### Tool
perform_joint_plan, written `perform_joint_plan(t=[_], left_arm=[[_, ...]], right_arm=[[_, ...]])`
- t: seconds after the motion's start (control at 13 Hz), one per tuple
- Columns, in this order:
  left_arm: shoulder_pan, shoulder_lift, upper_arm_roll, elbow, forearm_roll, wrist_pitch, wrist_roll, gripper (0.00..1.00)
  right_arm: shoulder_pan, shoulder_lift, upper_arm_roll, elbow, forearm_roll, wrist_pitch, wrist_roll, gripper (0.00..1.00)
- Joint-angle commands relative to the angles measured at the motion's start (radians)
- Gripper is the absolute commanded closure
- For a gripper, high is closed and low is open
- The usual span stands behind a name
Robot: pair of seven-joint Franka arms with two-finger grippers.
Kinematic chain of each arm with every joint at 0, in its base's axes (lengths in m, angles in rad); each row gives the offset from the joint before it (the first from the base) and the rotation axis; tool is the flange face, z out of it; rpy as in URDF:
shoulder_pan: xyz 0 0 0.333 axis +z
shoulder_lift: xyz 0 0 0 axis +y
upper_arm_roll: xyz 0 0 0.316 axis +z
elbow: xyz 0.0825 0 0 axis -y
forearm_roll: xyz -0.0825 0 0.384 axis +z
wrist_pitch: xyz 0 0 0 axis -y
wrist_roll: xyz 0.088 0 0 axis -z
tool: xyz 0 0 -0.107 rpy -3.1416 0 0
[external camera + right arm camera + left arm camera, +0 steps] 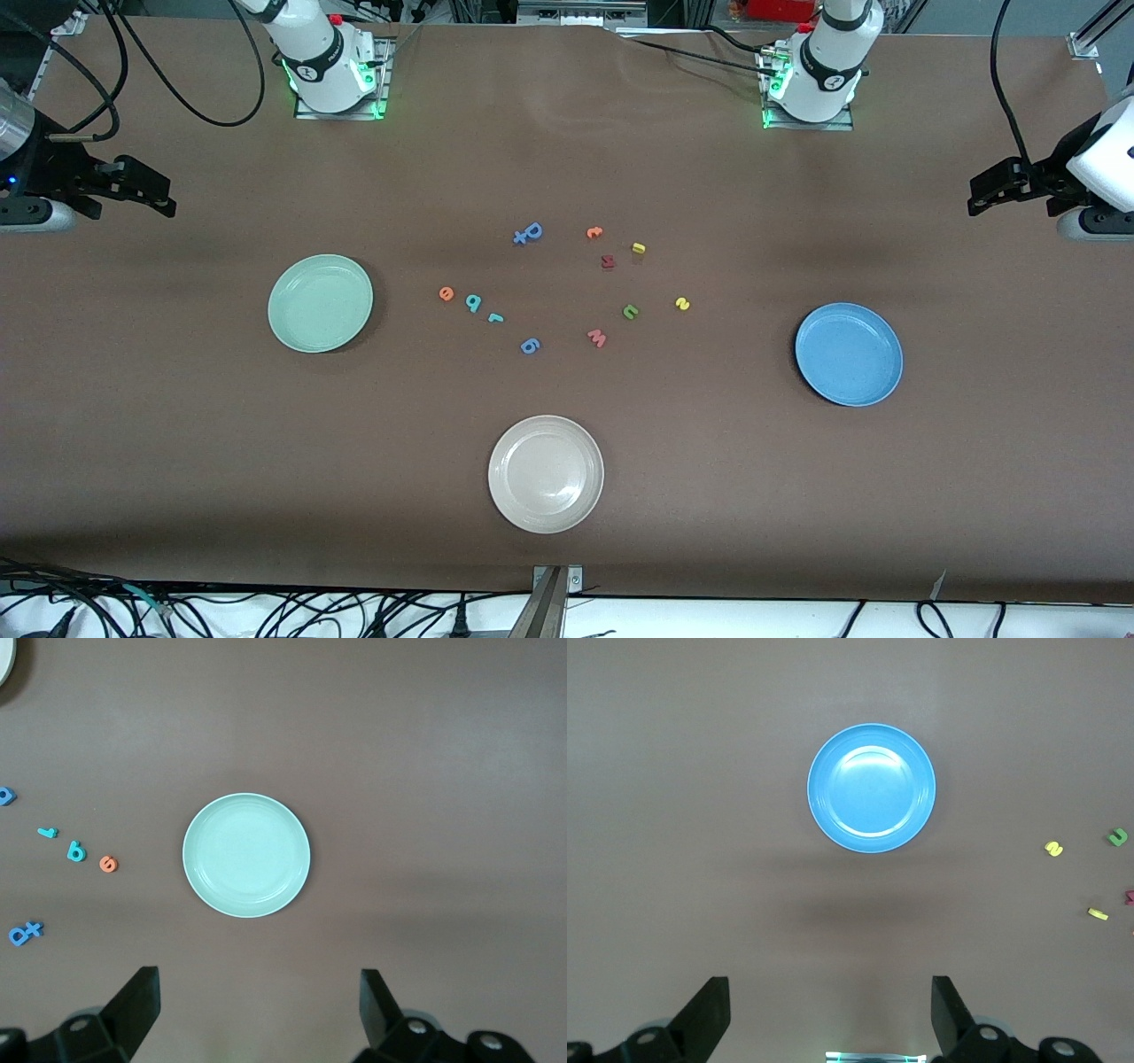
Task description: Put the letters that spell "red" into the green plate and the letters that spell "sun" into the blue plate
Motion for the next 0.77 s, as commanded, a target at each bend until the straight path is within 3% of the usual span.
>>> perform_joint_plan(t=[0.0,0.69], left_arm=[[0.006,-0.006,-0.002,-0.003,-0.01,0.008,0.001,0.0],[0.006,-0.006,-0.002,-0.003,-0.01,0.008,0.001,0.0]], right_arm=[[0.012,0.006,-0.008,0.022,-0.001,-0.014,0.01,0.0],[0.009,0.008,-0.009,0.021,0.001,-0.014,0.011,0.0]])
